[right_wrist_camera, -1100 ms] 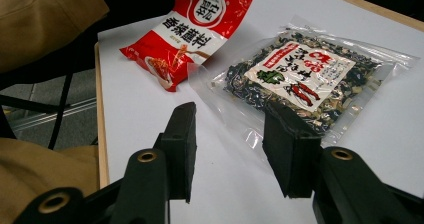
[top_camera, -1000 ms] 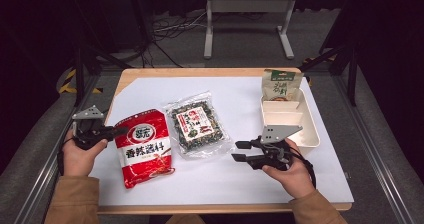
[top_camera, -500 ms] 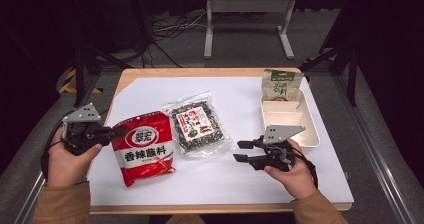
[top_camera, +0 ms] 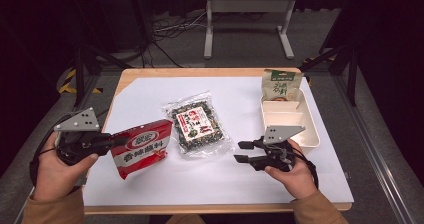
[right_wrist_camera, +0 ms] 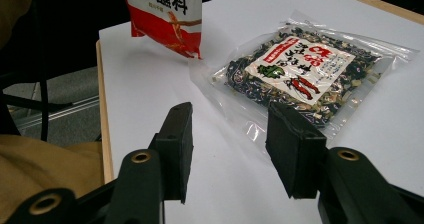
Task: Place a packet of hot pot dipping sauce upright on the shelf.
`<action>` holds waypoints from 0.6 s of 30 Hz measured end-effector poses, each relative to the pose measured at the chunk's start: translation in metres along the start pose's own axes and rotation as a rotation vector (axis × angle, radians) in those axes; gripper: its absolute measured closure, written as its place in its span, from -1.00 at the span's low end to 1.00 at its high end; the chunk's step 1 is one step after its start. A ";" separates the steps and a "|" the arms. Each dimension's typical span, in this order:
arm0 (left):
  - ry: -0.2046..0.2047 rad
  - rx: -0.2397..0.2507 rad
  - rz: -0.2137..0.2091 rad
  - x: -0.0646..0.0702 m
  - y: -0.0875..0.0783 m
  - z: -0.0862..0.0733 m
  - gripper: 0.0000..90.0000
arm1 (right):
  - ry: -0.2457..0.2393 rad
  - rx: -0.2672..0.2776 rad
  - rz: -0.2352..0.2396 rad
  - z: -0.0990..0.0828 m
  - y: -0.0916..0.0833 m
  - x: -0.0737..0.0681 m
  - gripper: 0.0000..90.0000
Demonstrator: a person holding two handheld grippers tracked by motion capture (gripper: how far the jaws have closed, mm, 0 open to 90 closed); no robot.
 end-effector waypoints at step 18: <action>0.095 0.129 -0.122 0.027 0.022 0.026 0.98 | -0.002 0.031 0.010 0.001 -0.003 -0.003 0.18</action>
Point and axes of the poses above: each handheld gripper's, and its own axes: y roughly forward along the jaws, z roughly out of its top, x roughly to its right, the point moved 1 cm from there along y, roughly forward along the jaws, and after that the axes turned 3 degrees about -z, right-handed, at the moved point
